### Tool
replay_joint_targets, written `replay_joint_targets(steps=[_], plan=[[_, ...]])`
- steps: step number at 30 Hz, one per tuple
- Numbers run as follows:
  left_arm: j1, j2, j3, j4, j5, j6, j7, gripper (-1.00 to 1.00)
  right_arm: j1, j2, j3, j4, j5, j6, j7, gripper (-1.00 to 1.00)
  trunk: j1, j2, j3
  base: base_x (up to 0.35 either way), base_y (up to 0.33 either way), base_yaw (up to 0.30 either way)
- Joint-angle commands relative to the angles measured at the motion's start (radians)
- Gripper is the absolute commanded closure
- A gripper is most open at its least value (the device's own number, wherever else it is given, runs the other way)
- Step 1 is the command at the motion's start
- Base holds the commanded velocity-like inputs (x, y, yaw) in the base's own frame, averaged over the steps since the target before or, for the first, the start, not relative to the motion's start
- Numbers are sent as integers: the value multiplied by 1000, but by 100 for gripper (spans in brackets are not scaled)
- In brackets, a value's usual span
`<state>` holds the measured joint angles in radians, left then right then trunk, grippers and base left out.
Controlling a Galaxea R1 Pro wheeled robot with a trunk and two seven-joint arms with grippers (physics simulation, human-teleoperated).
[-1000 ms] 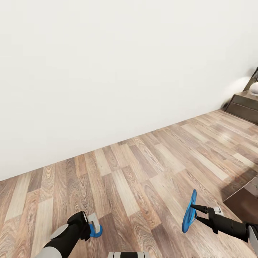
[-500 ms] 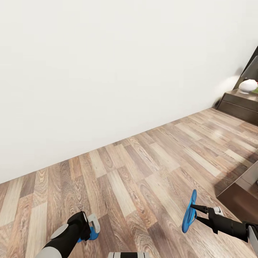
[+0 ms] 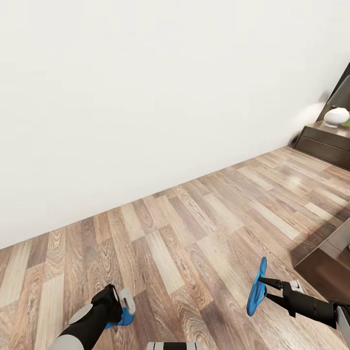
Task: In the bedroom, move the book from the bed onto either nightstand, and place the two sandals side by side next to the bed.
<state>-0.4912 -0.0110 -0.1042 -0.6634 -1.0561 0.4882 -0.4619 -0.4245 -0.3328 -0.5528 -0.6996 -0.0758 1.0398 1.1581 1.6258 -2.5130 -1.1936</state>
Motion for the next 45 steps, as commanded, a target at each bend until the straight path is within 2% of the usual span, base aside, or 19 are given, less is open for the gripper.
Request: replay_joint_targets(steps=[1,3,5,10,15,21,26,32,45], plan=[[-1,0,-2,-1,-9,2,25,-100,0,0,-1,0,-4,7,-1,100,0,0,-1,0,0,0],[0,0,-2,4,-9,0,91,-100,0,0,-1,0,-4,7,-1,100,0,0,-1,0,0,0],[0,0,-2,6,-9,-1,121,-100,0,0,-1,0,-4,7,-1,100,0,0,-1,0,0,0],[0,-1,-4,9,-9,-3,149,-100,0,0,-1,0,-4,7,-1,100,0,0,-1,0,0,0],[0,-5,-5,10,-5,-7,156,-100,0,1,-1,0,-4,7,-1,100,0,0,-1,0,0,0],[0,-56,-6,14,-2,-59,158,-100,0,1,-1,0,-4,7,-1,100,0,0,-1,0,0,0],[0,-75,-5,18,1,-89,158,-100,0,1,-1,0,-4,7,-1,100,0,0,-1,0,0,0],[0,-79,-1,26,5,-160,160,-100,0,1,-1,0,-4,7,-1,100,0,0,-1,0,0,0],[0,-73,5,34,1,-168,153,-100,0,1,-1,0,-4,7,-1,100,0,0,-1,0,0,0]])
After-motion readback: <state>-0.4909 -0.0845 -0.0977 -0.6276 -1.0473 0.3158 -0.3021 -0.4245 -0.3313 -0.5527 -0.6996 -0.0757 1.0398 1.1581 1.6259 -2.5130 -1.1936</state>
